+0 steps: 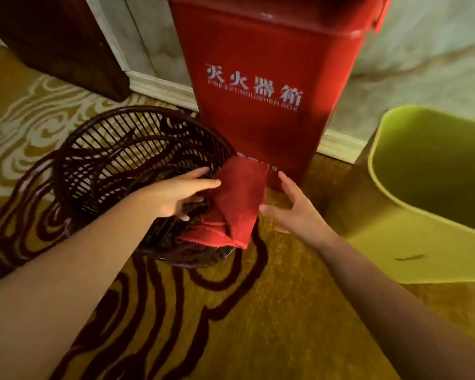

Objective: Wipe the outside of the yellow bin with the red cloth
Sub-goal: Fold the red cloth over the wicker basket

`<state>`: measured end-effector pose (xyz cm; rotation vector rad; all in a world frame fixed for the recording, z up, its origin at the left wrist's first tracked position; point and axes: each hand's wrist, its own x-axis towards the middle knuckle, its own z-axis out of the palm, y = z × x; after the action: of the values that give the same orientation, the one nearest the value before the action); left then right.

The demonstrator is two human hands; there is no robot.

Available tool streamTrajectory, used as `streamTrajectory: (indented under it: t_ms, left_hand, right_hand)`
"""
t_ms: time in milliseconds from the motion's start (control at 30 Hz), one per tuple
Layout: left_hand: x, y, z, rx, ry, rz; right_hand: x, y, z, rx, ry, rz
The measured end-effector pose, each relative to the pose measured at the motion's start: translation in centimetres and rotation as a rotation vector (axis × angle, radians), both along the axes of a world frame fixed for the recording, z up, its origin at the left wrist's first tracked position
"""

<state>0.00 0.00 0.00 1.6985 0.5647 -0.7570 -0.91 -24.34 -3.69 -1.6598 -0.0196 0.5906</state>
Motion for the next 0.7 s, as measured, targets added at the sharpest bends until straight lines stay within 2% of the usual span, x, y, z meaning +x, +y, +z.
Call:
streamTrajectory:
  t_ms: [133,267,467,600,700]
  left_hand:
    - [0.8,-0.3,-3.8,-0.195,-0.013,-0.075]
    - [1.1,0.7,-3.6,-0.276,-0.081,0.011]
    - [0.6,2.4,-1.4,-0.192,-0.202,-0.012]
    - [-0.3,2.6,0.3,-0.188,-0.293,-0.029]
    - [-1.3,2.5,1.6,-0.174,-0.314,-0.086]
  right_hand:
    - [1.0,1.1,-3.6,0.188,0.149,-0.035]
    - [1.4,1.3,-3.2,0.377,0.192,-0.08]
    - [1.5,1.2,-3.2,0.557,0.149,-0.216]
    - [1.0,1.6,-2.6,0.706,0.257,-0.262]
    - [0.4,1.8,-1.2,0.62,0.289,-0.154]
